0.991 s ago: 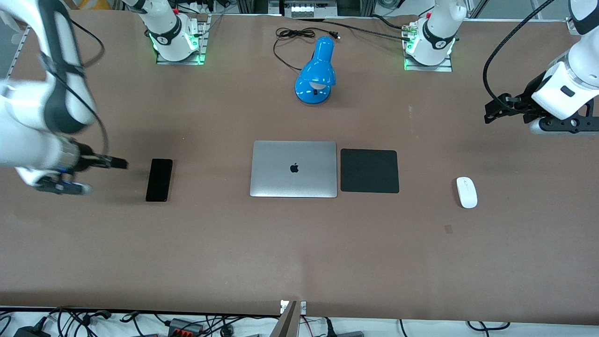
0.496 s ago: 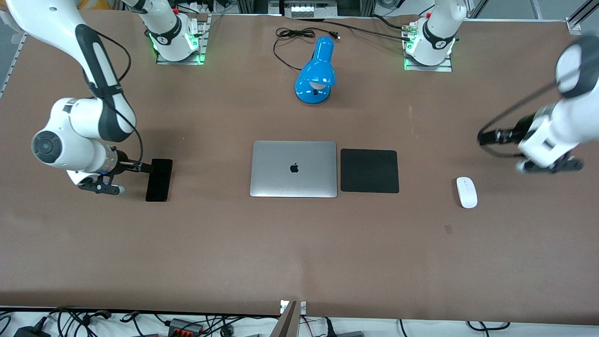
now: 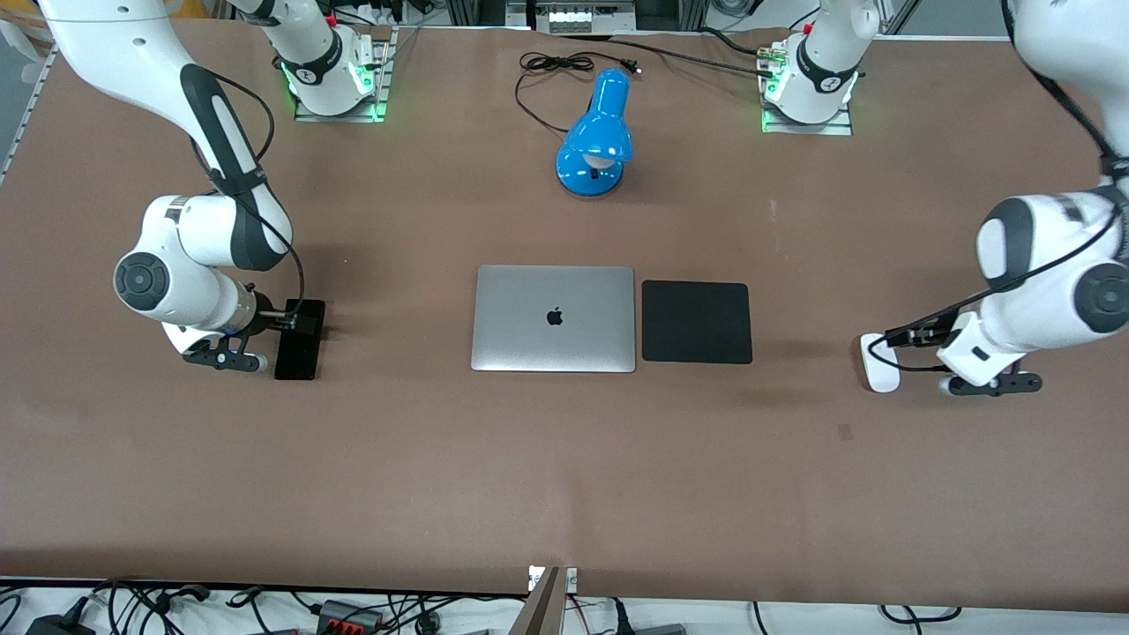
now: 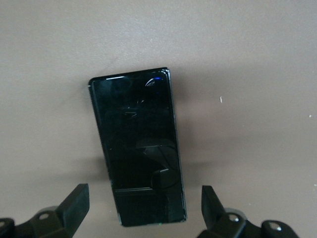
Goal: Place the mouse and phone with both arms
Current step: 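Reach the right gripper to the black phone while the left gripper reaches the mouse, then grasp the black phone with the right gripper while the left gripper grasps the mouse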
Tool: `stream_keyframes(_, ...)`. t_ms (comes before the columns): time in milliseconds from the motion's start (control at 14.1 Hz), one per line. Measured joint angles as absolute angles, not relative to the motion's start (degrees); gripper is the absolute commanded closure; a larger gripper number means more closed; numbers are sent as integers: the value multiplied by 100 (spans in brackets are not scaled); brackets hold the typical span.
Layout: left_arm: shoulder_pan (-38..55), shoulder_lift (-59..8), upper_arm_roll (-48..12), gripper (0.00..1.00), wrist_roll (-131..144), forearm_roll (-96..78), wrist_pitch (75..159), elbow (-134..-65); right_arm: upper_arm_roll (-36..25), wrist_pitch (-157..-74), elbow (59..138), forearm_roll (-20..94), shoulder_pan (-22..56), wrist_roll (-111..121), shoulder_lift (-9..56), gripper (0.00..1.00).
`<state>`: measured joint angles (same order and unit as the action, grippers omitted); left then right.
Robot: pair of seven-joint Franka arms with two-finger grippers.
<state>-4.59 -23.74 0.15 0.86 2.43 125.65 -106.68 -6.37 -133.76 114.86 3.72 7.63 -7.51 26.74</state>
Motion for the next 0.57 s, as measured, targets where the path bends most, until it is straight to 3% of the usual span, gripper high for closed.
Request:
stream_keyframes(283,-460,-2409,14,0,-40,248,14419,-11735,-637,-13587,11500,372,772,-751,2844,0)
stream_keyframes(566,-534,-2736,17,0,-136,248,15275,-11951,-635,-13836,11567,372,851,-751,2931,0)
